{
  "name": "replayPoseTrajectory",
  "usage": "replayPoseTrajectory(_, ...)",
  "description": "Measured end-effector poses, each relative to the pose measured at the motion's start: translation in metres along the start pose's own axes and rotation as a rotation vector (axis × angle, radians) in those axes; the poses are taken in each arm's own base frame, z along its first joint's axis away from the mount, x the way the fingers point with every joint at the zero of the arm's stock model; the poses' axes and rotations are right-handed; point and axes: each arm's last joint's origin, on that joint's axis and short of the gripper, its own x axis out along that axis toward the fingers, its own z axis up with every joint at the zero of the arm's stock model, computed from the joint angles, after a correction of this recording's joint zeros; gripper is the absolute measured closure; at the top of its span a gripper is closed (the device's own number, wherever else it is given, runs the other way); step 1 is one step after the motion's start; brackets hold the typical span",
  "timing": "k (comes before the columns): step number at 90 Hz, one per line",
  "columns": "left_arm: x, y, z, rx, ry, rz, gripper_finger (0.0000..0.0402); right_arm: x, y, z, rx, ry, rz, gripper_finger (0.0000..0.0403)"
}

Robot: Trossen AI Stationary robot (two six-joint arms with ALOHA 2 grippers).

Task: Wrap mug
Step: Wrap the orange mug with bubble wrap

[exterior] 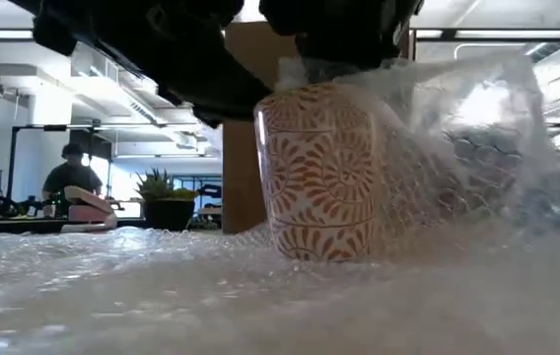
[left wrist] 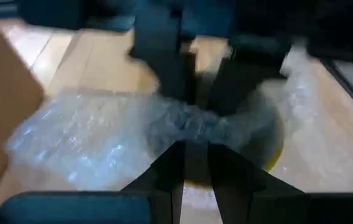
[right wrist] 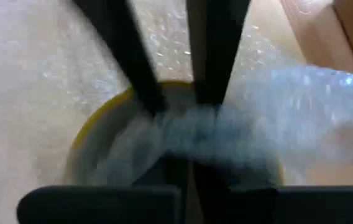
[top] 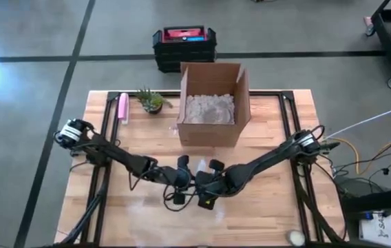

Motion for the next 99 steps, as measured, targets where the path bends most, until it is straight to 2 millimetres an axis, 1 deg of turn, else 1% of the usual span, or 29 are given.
replayPoseTrajectory(8, -0.012, 0.001, 0.014, -0.014, -0.057, -0.009, 0.0343, 0.003, 0.0, -0.001, 0.0, 0.005, -0.003, 0.0395)
replayPoseTrajectory(12, -0.016, 0.001, 0.018, -0.022, -0.078, -0.013, 0.0343, 0.003, 0.0, -0.001, 0.002, 0.006, -0.004, 0.0395)
replayPoseTrajectory(20, -0.015, 0.001, 0.017, -0.028, -0.076, -0.012, 0.0343, 0.003, 0.0, -0.001, 0.007, 0.004, -0.004, 0.0395)
replayPoseTrajectory(30, -0.004, 0.0, 0.013, -0.028, -0.092, -0.008, 0.0343, 0.003, 0.0, 0.0, 0.008, 0.001, -0.003, 0.0395)
replayPoseTrajectory(45, 0.019, -0.002, -0.007, -0.023, -0.06, 0.001, 0.0343, 0.003, 0.0, 0.0, 0.009, -0.004, -0.005, 0.0395)
replayPoseTrajectory(57, 0.028, -0.003, -0.013, -0.018, -0.047, 0.011, 0.0343, 0.0, -0.001, 0.0, 0.01, -0.004, -0.001, 0.0395)
replayPoseTrajectory(64, 0.029, -0.003, -0.015, -0.018, -0.045, 0.012, 0.0343, -0.008, -0.002, 0.002, 0.014, -0.014, 0.011, 0.0395)
replayPoseTrajectory(70, 0.03, -0.002, -0.015, -0.018, -0.044, 0.012, 0.0343, -0.02, -0.003, 0.005, 0.013, -0.015, 0.016, 0.0395)
replayPoseTrajectory(88, 0.029, -0.002, -0.015, -0.011, -0.041, 0.009, 0.0343, -0.066, -0.012, 0.014, -0.007, -0.031, 0.022, 0.0395)
replayPoseTrajectory(99, 0.029, -0.002, -0.016, -0.01, -0.039, 0.008, 0.0343, -0.08, -0.015, 0.016, -0.004, -0.055, 0.03, 0.0395)
